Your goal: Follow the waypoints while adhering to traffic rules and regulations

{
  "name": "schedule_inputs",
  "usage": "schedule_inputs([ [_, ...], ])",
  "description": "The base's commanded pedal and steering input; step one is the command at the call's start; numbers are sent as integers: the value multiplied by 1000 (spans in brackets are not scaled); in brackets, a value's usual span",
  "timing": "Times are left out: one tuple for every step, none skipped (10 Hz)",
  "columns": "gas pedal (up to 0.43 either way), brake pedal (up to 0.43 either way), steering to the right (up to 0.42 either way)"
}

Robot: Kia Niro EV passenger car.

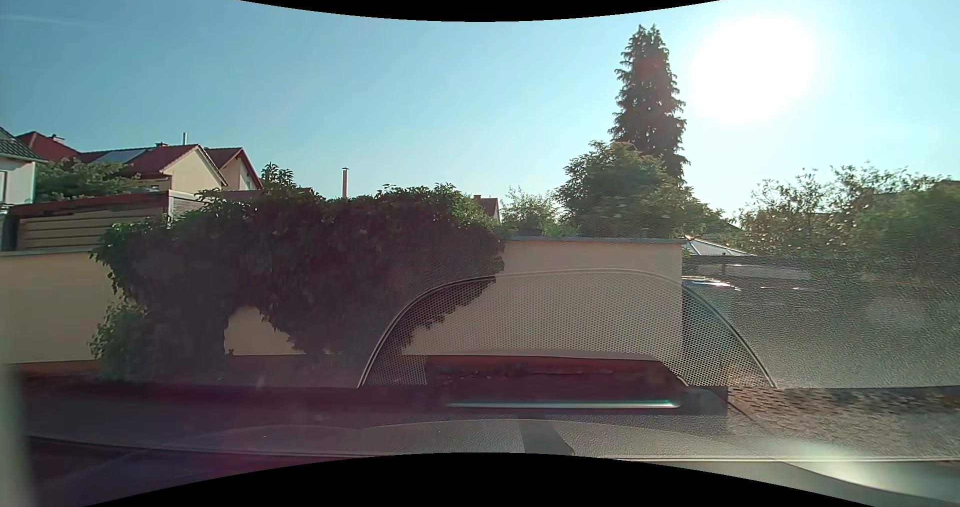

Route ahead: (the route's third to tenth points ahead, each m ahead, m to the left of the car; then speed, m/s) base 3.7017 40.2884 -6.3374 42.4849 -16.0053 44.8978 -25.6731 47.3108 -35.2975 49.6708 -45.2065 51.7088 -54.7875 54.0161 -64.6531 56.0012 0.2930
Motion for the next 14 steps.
schedule_inputs([
  [0,104,256],
  [0,55,197],
  [0,24,136],
  [0,0,58],
  [0,0,-21],
  [0,0,-76],
  [0,0,-118],
  [0,0,-164],
  [0,0,-218],
  [0,0,-276],
  [0,0,-337],
  [28,0,-416],
  [47,0,-485],
  [67,0,-549],
])
